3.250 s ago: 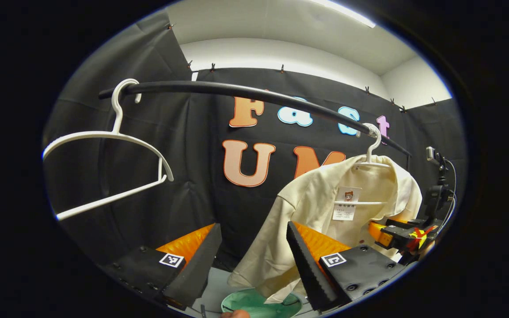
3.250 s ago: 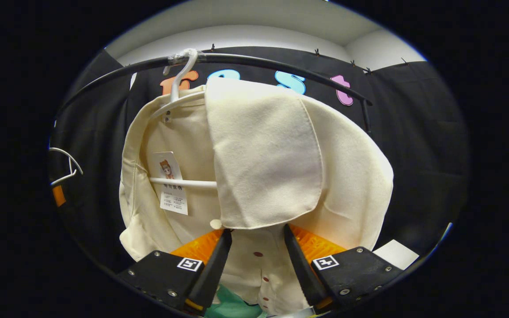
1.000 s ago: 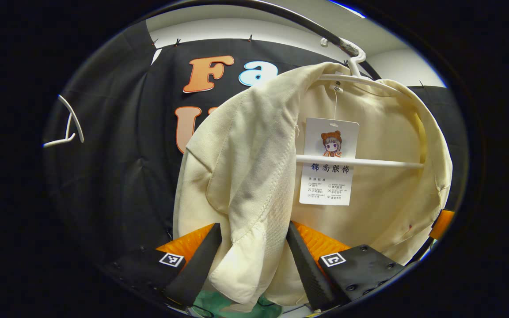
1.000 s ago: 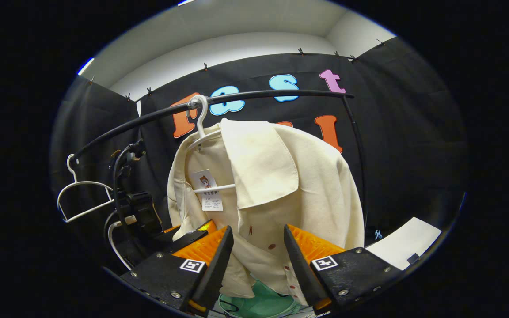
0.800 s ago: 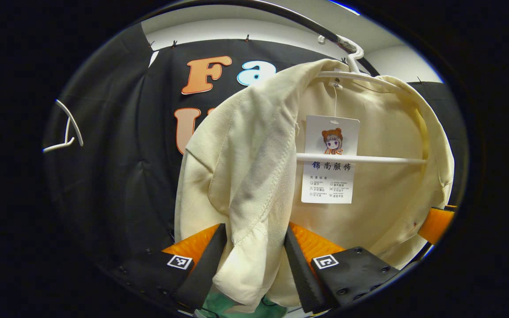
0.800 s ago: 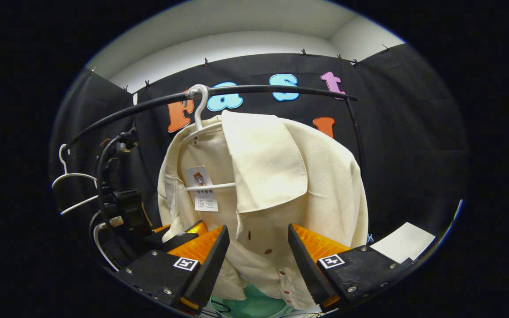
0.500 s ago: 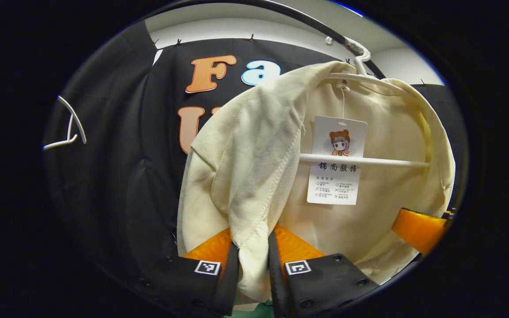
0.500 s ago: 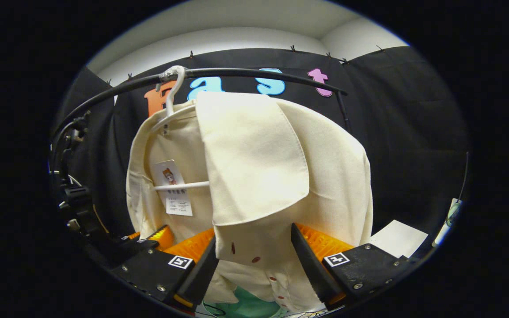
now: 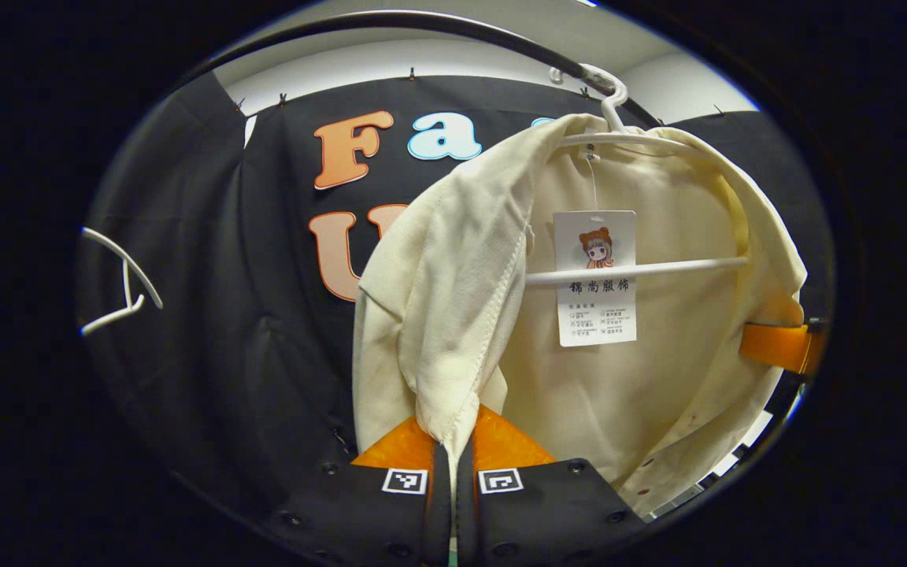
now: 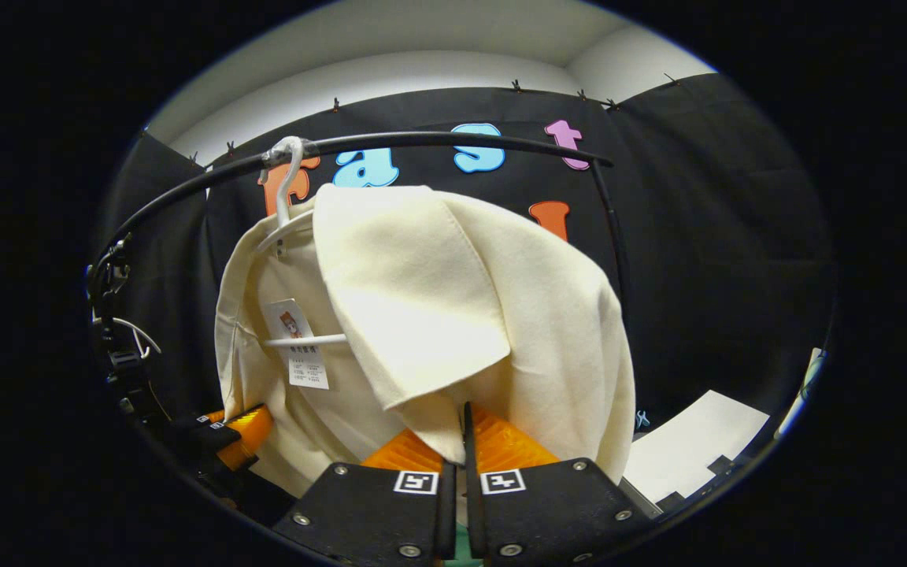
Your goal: Grasp the clothes on the hanger with both hands and then place them into the laundry hamper below.
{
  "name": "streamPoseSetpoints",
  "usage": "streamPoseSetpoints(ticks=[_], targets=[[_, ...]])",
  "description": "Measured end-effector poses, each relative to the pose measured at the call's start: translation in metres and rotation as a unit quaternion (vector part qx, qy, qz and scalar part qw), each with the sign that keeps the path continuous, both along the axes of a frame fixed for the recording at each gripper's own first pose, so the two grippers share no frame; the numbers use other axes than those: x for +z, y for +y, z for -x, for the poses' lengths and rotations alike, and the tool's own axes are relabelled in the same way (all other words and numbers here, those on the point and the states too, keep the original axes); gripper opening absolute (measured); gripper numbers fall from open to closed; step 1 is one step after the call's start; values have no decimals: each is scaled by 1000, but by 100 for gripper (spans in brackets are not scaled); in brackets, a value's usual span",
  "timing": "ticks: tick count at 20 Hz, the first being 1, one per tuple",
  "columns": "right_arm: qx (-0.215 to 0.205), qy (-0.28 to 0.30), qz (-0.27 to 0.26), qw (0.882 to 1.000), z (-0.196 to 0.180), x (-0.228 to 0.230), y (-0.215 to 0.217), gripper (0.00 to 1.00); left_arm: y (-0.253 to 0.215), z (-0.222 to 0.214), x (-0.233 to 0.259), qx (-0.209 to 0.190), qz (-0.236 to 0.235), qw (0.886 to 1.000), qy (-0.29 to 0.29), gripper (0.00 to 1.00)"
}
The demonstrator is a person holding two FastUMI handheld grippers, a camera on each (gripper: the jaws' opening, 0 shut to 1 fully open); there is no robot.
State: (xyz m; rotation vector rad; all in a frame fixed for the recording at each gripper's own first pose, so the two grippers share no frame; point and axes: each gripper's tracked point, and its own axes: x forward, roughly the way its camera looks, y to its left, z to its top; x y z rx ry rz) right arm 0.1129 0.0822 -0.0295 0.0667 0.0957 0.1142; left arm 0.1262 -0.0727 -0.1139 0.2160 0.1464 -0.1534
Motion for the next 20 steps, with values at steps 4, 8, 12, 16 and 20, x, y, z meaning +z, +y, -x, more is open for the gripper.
streamPoseSetpoints(ticks=[4, 8, 12, 16, 20], targets=[[27, -19, 21, 999, 24, 30, -14, 0, 20, 13, 29, 12, 16, 1000, -10, 10], [26, -40, 16, 999, 38, 66, -43, 0, 49, 14, 73, 42, 31, 997, -58, 10], [14, -62, 27, 998, 42, 97, -75, 0, 61, 14, 95, 51, 30, 995, -78, 10], [11, -77, 41, 996, 37, 122, -95, 0, 79, 10, 120, 58, 11, 993, -107, 10], [5, -94, 47, 994, 33, 144, -119, 0, 88, 6, 140, 56, 6, 991, -118, 10]])
